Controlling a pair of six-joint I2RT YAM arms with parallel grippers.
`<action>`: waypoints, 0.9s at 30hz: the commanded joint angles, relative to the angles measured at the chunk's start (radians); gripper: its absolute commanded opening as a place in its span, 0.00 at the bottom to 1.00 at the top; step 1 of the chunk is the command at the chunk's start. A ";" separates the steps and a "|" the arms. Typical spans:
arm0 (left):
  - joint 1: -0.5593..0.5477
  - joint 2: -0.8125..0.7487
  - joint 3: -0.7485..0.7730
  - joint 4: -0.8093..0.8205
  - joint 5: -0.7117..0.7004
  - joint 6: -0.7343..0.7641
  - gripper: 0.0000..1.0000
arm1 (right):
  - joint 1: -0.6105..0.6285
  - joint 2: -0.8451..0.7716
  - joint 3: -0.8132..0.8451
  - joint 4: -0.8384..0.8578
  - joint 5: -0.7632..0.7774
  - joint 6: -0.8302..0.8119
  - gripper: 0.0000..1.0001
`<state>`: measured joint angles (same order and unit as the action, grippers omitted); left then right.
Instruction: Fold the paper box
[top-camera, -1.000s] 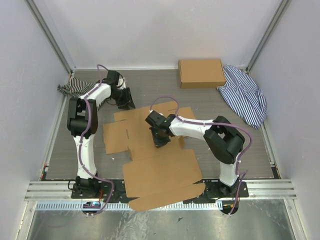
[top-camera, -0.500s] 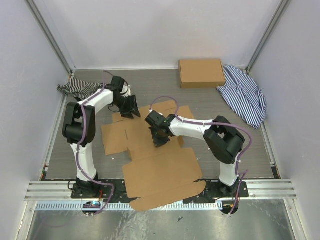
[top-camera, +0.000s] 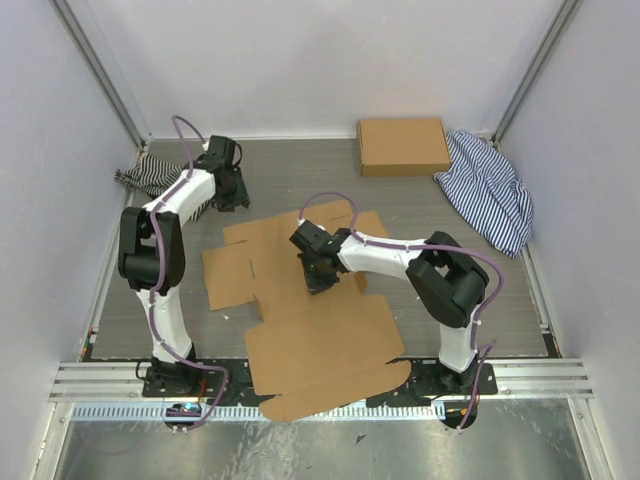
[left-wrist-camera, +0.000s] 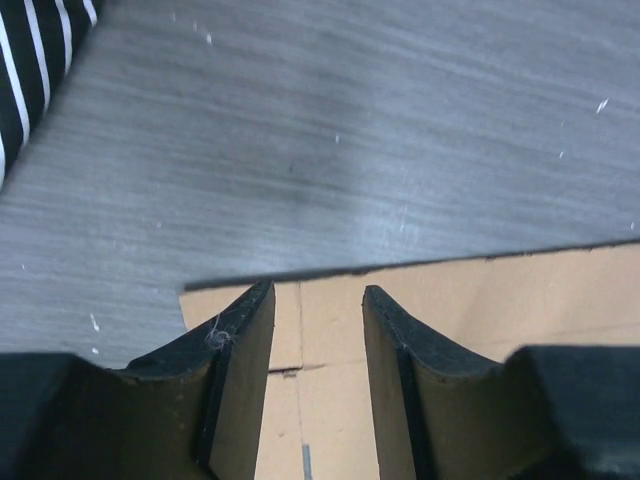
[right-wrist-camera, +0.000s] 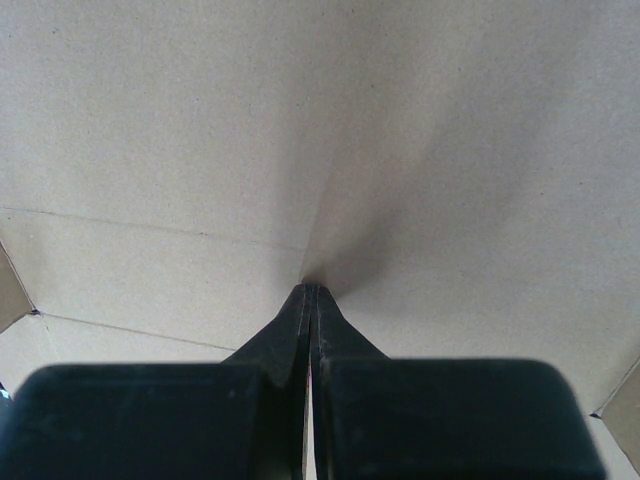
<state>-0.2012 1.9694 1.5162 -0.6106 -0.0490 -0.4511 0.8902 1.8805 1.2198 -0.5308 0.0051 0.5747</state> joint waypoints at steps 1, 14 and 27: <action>0.004 0.069 0.068 0.027 -0.058 -0.006 0.46 | 0.001 0.057 0.013 0.046 0.029 -0.004 0.01; 0.039 0.166 0.061 0.042 0.159 0.027 0.42 | 0.001 0.070 0.023 0.046 0.024 -0.010 0.01; 0.039 0.147 0.028 0.002 0.258 0.063 0.38 | -0.003 0.077 0.045 0.031 0.032 -0.023 0.01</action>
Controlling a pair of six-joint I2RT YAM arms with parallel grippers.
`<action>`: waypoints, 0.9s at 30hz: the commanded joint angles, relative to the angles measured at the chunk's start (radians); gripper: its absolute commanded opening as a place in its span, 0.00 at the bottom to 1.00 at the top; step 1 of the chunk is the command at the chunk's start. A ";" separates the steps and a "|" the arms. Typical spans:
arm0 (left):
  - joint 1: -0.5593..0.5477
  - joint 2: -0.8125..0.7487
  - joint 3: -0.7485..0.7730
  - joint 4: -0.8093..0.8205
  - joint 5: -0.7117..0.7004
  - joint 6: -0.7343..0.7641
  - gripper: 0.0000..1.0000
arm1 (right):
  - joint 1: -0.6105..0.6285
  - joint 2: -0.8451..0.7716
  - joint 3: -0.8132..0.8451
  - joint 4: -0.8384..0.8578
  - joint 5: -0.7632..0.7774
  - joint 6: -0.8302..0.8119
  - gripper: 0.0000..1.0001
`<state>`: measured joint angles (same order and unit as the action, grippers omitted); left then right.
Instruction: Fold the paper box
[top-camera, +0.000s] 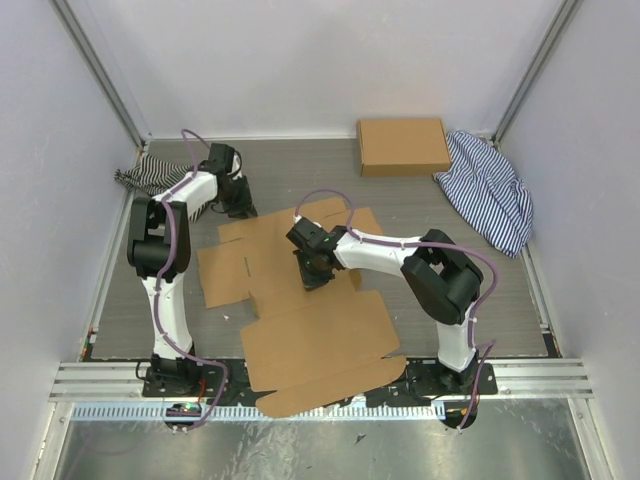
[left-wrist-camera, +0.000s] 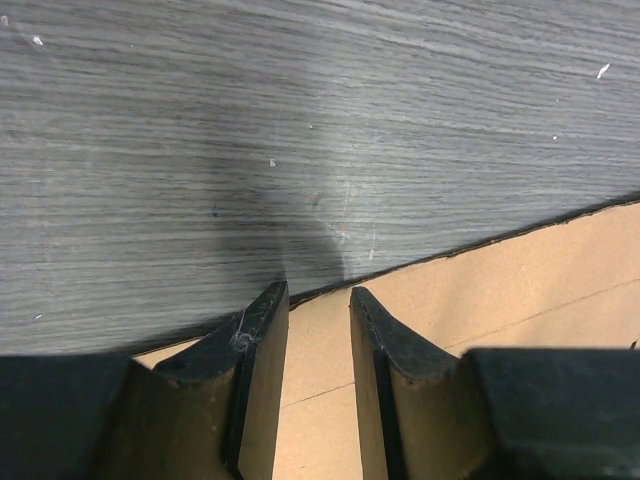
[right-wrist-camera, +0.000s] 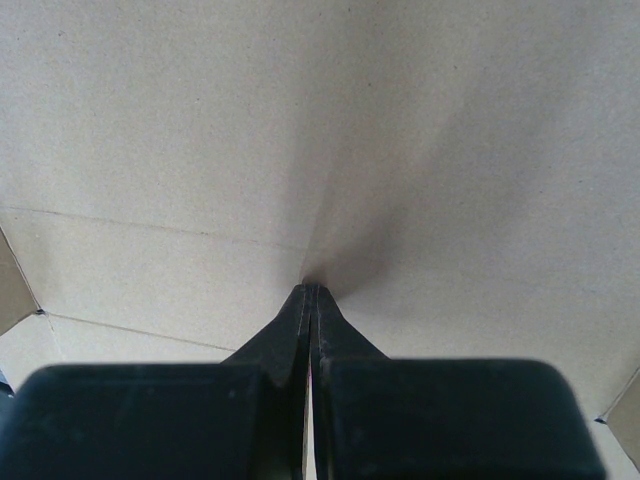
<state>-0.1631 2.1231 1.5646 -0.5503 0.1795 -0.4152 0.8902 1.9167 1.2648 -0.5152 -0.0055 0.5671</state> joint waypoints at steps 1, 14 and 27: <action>0.000 -0.005 -0.015 -0.067 0.036 0.029 0.38 | -0.003 0.039 -0.001 0.014 0.044 -0.017 0.01; -0.004 -0.098 -0.040 -0.089 0.137 0.038 0.35 | -0.030 0.023 -0.021 0.013 0.049 -0.027 0.01; 0.016 -0.076 0.051 -0.168 -0.115 0.020 0.34 | -0.039 0.023 -0.032 0.020 0.039 -0.034 0.01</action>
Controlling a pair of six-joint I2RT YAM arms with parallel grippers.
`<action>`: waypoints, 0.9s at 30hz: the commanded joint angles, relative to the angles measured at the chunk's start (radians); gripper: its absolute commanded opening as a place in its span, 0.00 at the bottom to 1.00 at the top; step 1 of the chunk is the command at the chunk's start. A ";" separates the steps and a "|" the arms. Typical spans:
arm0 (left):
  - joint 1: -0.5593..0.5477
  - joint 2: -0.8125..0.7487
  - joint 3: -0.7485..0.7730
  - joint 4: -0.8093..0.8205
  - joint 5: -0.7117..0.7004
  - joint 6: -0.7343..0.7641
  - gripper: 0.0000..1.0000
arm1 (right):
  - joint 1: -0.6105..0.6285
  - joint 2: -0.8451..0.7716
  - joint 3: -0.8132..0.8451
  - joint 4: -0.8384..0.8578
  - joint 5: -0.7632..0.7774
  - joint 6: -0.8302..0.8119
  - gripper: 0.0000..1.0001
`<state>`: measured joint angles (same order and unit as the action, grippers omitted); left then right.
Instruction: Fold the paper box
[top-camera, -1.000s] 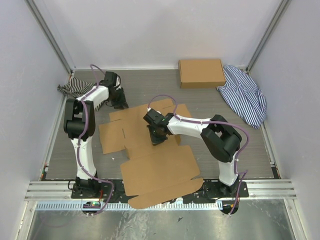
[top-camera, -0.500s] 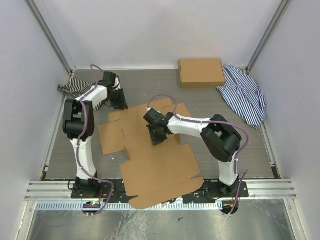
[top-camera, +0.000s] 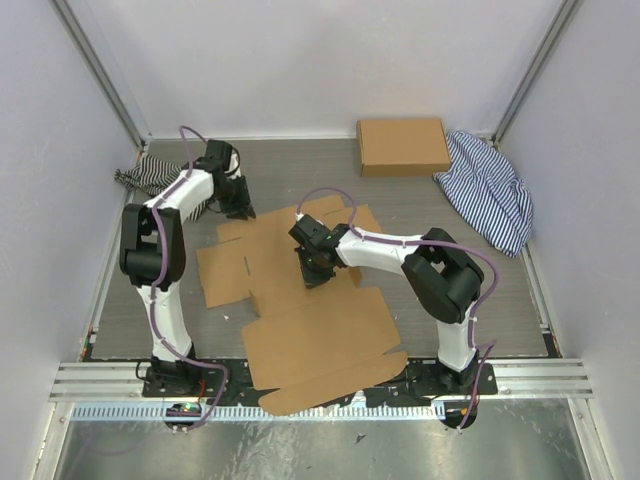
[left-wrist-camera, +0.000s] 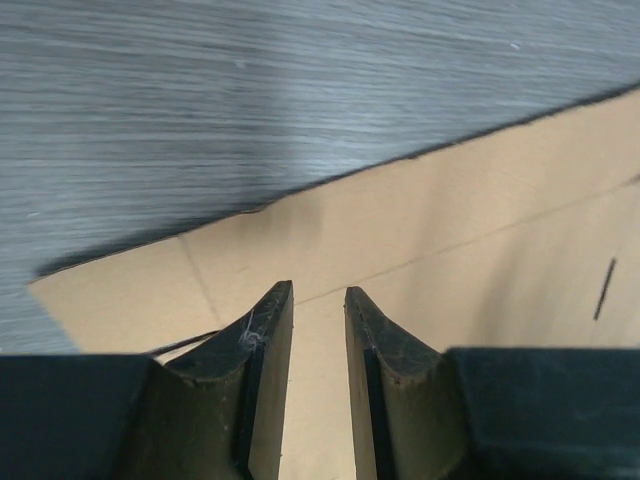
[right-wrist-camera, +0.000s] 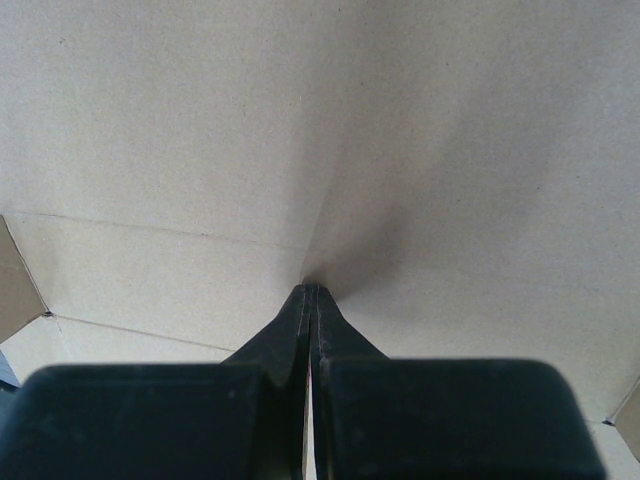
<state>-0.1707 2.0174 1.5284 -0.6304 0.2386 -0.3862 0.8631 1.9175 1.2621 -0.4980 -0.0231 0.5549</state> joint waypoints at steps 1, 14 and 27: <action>0.029 0.051 0.113 -0.114 -0.192 -0.009 0.34 | -0.012 0.021 -0.030 0.004 0.057 -0.020 0.01; 0.036 0.131 0.159 -0.098 -0.209 0.004 0.34 | -0.012 0.021 -0.040 0.015 0.046 -0.018 0.01; 0.036 0.141 0.145 -0.007 -0.164 -0.002 0.34 | -0.012 0.028 -0.037 0.011 0.045 -0.020 0.01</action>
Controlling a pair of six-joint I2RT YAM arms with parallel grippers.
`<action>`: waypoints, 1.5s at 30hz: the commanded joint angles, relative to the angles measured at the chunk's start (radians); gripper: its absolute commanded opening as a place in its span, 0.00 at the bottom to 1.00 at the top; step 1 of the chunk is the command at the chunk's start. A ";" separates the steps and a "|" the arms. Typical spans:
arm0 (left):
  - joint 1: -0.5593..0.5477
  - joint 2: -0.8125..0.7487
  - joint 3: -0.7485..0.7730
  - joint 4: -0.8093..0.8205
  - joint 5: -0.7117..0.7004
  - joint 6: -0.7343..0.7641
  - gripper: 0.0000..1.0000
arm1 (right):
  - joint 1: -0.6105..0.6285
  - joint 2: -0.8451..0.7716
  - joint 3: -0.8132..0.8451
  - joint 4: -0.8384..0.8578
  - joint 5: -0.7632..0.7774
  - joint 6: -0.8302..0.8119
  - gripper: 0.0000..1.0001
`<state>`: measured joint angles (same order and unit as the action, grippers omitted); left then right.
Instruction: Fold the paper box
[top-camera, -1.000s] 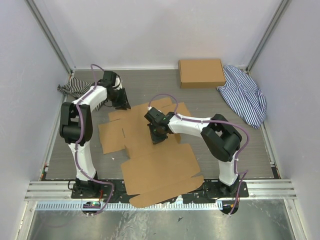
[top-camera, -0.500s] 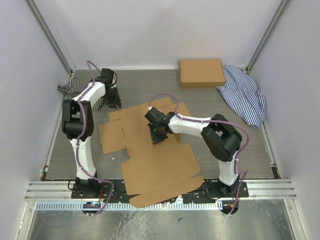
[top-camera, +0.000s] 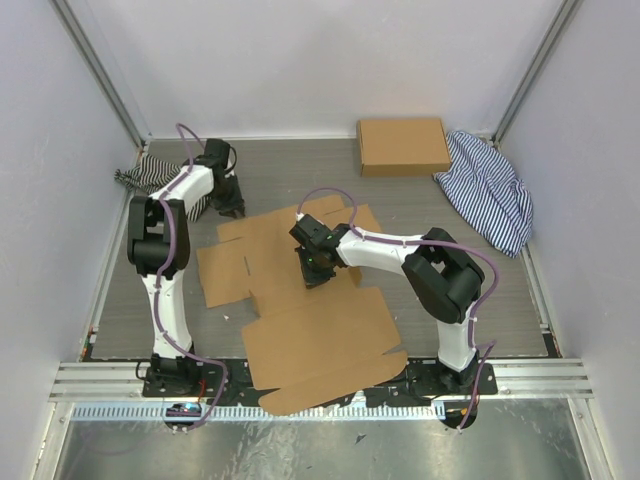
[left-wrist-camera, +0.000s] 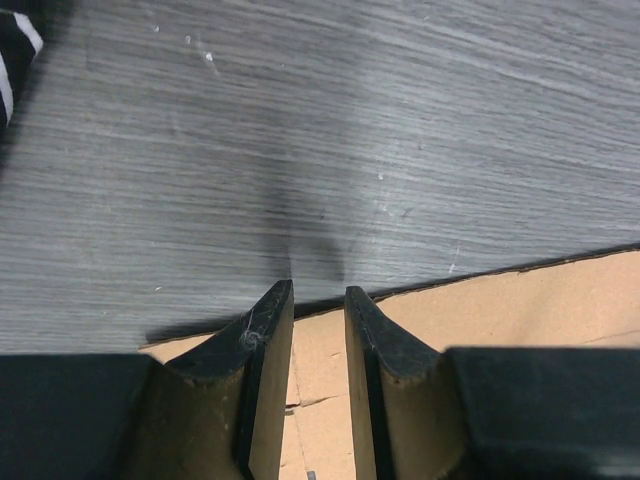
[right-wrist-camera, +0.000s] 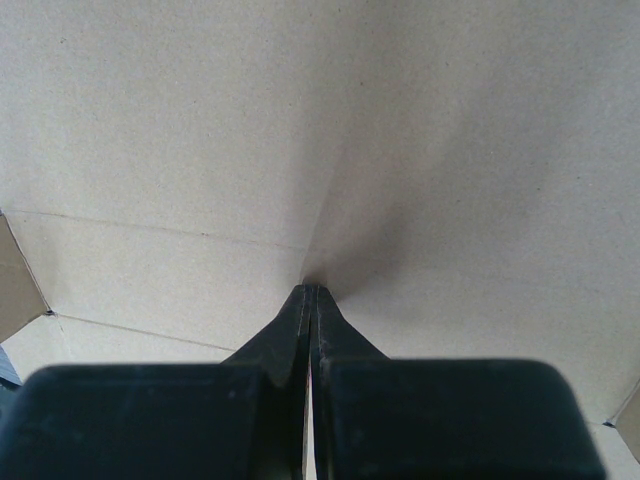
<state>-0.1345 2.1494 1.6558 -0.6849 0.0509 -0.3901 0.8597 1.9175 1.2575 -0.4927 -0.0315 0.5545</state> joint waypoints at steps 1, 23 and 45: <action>0.000 0.012 0.019 0.050 0.030 0.002 0.34 | -0.008 0.028 -0.033 0.004 0.054 -0.020 0.01; -0.002 -0.071 -0.072 -0.037 0.171 0.032 0.33 | -0.013 0.046 -0.013 0.002 0.052 -0.021 0.01; -0.087 -0.233 -0.296 0.006 0.257 0.021 0.30 | -0.030 0.063 0.018 0.001 0.038 -0.031 0.02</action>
<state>-0.1894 1.9358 1.4567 -0.6624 0.2569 -0.3454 0.8471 1.9244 1.2671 -0.5030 -0.0544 0.5514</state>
